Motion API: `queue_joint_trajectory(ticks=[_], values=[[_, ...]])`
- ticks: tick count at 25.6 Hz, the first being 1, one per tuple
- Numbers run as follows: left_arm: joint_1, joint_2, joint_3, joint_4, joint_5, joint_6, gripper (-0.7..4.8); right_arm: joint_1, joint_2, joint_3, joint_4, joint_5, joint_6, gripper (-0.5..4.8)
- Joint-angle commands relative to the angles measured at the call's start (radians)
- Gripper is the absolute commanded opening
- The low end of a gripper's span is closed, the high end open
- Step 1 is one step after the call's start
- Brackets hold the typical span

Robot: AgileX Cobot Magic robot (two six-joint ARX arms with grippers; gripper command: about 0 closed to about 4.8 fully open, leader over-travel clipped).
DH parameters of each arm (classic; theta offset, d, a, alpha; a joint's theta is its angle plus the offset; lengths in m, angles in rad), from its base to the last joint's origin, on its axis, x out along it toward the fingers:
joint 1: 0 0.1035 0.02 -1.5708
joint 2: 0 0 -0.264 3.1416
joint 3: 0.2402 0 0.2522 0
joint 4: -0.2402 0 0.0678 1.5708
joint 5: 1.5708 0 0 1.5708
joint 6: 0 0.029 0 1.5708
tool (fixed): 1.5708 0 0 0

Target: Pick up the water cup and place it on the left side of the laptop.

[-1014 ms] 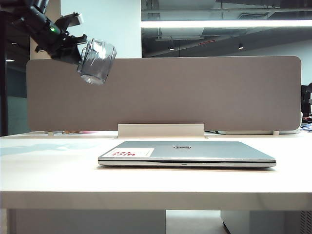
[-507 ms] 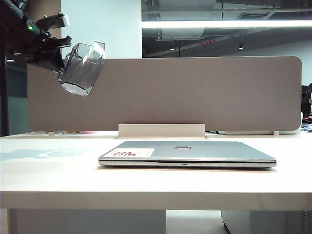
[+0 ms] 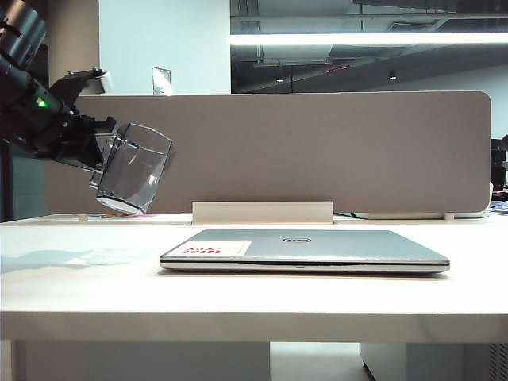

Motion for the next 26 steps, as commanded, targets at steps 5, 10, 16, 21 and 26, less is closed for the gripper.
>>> queue_joint_trajectory(ticks=[5,10,16,21,26], values=[[0.001,0.024,-0.207,0.470,-0.048,-0.086,-0.06,0.000,-0.001,-0.004,0.018,-0.001,0.000,-0.01],[0.001,0.114,-0.231,0.605,-0.027,-0.096,-0.06,0.000,-0.001,-0.005,0.018,-0.002,0.000,-0.01],[0.001,0.230,-0.231,0.745,-0.021,-0.138,-0.06,0.000,-0.001,-0.004,0.017,-0.002,0.000,-0.01],[0.001,0.311,-0.231,0.814,-0.021,-0.138,-0.06,0.000,-0.001,-0.004,0.016,-0.002,0.000,-0.01],[0.001,0.364,-0.232,0.873,-0.020,-0.141,-0.06,0.000,-0.001,-0.004,0.013,-0.002,0.000,-0.01]])
